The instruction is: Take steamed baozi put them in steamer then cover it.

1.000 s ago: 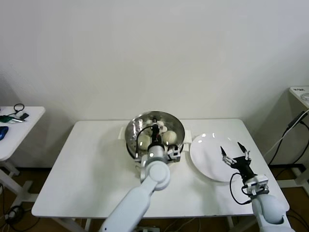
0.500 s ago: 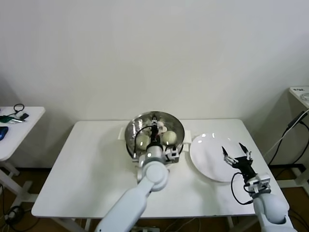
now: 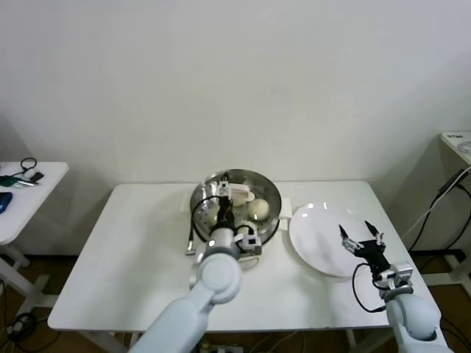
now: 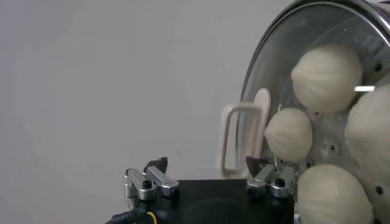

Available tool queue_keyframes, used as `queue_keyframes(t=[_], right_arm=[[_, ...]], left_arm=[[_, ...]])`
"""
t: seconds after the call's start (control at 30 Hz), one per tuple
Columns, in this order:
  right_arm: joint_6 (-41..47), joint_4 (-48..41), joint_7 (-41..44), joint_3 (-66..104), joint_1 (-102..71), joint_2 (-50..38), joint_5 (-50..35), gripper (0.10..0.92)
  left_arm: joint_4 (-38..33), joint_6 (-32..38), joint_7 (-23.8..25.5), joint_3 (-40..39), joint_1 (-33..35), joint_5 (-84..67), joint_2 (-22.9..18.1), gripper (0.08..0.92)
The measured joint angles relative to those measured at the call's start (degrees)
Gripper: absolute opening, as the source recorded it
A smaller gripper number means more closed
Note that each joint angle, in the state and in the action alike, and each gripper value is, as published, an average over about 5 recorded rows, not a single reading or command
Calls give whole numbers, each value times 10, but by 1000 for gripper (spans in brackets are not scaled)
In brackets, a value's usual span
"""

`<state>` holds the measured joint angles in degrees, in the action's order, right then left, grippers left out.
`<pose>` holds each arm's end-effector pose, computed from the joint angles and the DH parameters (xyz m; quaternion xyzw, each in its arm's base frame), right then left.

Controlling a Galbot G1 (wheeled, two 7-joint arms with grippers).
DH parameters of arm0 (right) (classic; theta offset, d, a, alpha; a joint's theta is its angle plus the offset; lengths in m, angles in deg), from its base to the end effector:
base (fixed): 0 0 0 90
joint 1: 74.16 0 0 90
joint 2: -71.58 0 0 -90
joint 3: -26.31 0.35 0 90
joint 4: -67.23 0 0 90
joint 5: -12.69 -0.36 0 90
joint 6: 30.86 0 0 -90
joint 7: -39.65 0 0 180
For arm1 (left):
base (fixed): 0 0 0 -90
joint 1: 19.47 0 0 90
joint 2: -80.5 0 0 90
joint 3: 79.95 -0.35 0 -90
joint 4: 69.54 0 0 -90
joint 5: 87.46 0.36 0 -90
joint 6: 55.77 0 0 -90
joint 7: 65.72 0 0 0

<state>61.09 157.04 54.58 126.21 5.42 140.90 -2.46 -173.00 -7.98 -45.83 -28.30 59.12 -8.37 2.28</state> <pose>0.2933 -0.1819 -0.3658 0.0507 -0.9938 0.0427 0.0887 0.3295 -0.1583 -0.2446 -0.0265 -0.7400 -0.6711 0.0354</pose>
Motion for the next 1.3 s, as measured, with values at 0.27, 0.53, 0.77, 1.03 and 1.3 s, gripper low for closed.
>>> queue_keyframes(t=[0.27,0.53,0.77,1.03,1.3], right_arm=[[3,3,0,-1,-2,2,4,823],[-4,4,3,0,-5,7,15,823],[-10,12,8,-3,-12,7,25,823],[-14,29,15,0,-28,5,23,823],[-16,50,17,7,-48,8,6,823]], left_arm=[[-78,0,-13,23,43,-31,36,823],[-150,0,-90,86,103,-148,70,823],[-187,1,-186,190,182,-339,73,823],[-190,89,-265,313,276,-566,52,823],[-159,243,-280,409,340,-734,23,823]])
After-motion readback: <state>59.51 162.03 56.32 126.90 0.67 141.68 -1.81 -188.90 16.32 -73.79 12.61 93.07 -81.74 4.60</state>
